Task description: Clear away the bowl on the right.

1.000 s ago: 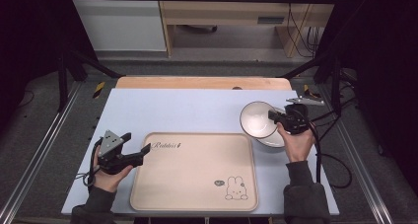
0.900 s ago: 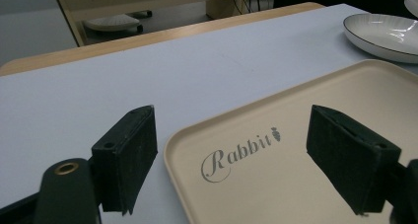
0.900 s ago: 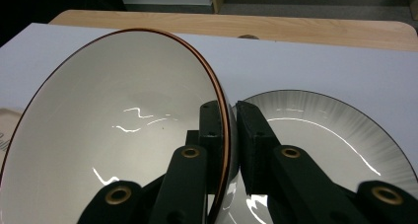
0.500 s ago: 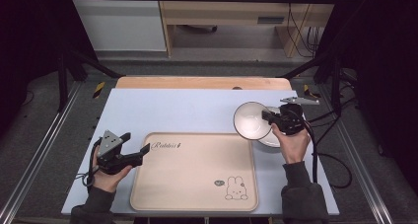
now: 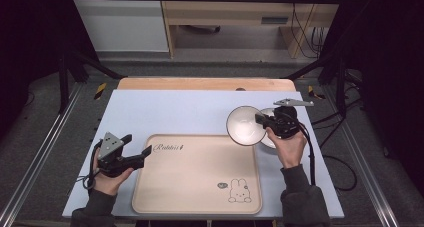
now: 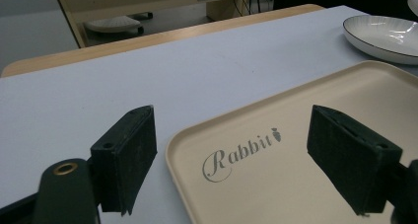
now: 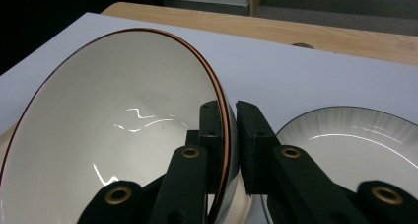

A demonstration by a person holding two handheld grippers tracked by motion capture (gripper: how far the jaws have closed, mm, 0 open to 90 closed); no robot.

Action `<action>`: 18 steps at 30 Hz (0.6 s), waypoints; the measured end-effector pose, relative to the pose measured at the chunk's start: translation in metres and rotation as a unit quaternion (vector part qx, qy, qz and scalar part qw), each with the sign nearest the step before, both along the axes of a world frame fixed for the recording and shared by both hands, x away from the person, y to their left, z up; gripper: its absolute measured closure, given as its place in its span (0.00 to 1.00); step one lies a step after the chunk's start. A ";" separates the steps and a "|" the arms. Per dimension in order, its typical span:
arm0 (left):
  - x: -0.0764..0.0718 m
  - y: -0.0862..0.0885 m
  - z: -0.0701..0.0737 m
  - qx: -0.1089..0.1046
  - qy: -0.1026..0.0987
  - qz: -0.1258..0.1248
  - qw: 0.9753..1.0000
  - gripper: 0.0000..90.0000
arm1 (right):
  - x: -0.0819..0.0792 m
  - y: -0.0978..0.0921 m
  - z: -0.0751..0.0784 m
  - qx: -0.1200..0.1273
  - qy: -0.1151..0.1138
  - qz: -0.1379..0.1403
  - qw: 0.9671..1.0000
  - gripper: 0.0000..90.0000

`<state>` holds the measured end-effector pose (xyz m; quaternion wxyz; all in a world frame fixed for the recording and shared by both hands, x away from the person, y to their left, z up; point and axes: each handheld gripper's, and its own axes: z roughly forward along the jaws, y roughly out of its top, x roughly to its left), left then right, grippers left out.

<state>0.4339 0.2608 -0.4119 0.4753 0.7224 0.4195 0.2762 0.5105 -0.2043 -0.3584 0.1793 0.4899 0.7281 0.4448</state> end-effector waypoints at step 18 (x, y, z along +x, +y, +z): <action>0.000 0.000 0.000 0.001 0.000 -0.001 1.000 0.21 | -0.006 0.036 -0.003 -0.003 0.008 0.054 0.999 0.91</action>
